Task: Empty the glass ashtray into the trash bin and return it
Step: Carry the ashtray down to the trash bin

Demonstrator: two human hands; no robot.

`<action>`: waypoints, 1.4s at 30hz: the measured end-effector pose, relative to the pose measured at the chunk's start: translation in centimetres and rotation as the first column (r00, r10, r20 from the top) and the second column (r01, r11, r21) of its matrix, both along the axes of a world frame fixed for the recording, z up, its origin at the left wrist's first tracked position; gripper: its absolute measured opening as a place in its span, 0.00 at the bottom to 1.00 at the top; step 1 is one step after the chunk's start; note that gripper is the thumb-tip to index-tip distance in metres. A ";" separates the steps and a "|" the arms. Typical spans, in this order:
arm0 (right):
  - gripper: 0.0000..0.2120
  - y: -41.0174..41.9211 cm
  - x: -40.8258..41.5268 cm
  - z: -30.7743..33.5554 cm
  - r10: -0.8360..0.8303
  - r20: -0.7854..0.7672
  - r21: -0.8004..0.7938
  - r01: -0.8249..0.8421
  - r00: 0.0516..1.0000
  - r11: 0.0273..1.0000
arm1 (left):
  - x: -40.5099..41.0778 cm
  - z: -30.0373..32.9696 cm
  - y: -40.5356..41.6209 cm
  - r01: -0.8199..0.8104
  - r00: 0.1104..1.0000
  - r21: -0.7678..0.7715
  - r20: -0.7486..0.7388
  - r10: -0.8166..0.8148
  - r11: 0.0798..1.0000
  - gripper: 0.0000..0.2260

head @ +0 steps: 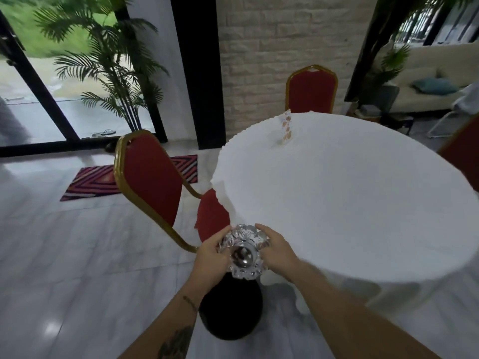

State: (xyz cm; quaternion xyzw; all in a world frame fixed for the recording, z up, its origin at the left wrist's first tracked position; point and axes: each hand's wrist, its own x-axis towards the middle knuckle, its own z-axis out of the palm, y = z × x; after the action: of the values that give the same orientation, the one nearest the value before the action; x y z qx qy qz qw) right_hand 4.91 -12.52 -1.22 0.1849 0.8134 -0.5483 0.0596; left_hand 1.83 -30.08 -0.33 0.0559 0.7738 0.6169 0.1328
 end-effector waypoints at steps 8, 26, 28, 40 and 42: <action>0.25 -3.2 -1.5 -4.1 0.166 0.064 0.081 -0.171 0.984 0.982 | 0.6 -4.8 -2.9 -0.116 0.990 -0.086 0.069 0.122 0.990 0.20; 0.24 -3.6 -7.2 -35.7 0.097 0.181 -0.129 -0.074 0.979 0.989 | -4.1 -36.5 -2.7 -0.221 0.975 -0.198 -0.067 0.211 0.955 0.26; 0.24 -3.1 -7.8 -39.4 0.091 0.188 -0.190 -0.055 0.978 0.980 | -4.8 -39.9 -2.5 -0.210 0.976 -0.191 -0.101 0.194 0.959 0.26; 0.33 -3.3 -9.4 -50.0 0.080 -0.004 -0.139 -0.079 0.997 0.987 | -7.3 -48.7 -3.2 -0.181 0.981 -0.154 -0.103 0.166 0.971 0.23; 0.35 -3.9 -8.8 -50.2 0.061 -0.075 -0.054 -0.066 0.995 0.996 | -7.0 -48.5 -3.6 -0.156 0.983 -0.213 -0.132 0.130 0.965 0.22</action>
State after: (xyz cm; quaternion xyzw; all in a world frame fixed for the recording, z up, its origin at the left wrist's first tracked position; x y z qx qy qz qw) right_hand -3.85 -16.45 -51.39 0.1369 0.8048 -0.5752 0.0522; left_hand -5.15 -33.71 -48.86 0.0208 0.8463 0.5302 0.0478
